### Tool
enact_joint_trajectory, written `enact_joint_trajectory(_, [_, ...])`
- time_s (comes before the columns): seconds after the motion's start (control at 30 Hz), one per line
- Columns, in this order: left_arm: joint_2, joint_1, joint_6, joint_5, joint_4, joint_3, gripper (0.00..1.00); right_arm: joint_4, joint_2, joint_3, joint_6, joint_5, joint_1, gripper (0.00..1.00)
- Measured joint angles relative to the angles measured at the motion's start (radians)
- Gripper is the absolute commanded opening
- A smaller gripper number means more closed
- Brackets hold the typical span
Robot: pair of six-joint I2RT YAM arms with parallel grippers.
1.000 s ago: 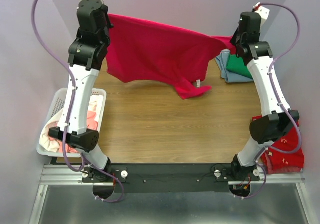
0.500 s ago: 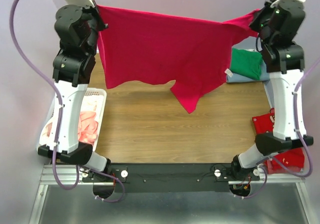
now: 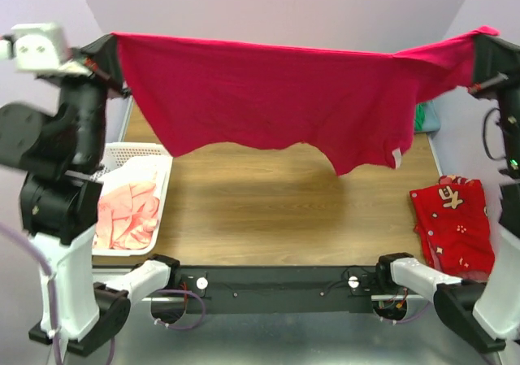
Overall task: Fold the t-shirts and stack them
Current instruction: Flatten the tshirt out
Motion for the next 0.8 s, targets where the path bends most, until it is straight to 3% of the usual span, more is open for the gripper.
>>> enact_joint_trajectory(0.13, [-0.053,0.0,0.013,0.012,0.0,0.027,0.0,0.028,-0.043,0.053,0.002,-0.05,0.0,0.01])
enact_joint_trajectory(0.27, [-0.007,0.0,0.02,0.017,0.014,0.112,0.0,0.074,-0.01,0.091,0.002,-0.067,0.0,0.01])
enact_joint_trajectory(0.43, [0.12,0.001,0.003,0.026,0.061,0.12,0.0,0.183,0.088,-0.024,0.016,-0.058,0.0,0.01])
enact_joint_trajectory(0.57, [0.201,0.001,-0.031,0.022,0.122,-0.094,0.0,0.245,0.188,-0.299,0.061,-0.052,0.0,0.01])
enact_joint_trajectory(0.73, [0.295,-0.002,-0.093,-0.04,0.147,-0.497,0.0,0.292,0.354,-0.667,0.141,-0.074,0.0,0.01])
enact_joint_trajectory(0.8, [0.329,-0.004,-0.119,-0.066,0.166,-0.582,0.0,0.307,0.409,-0.734,0.166,-0.097,0.0,0.01])
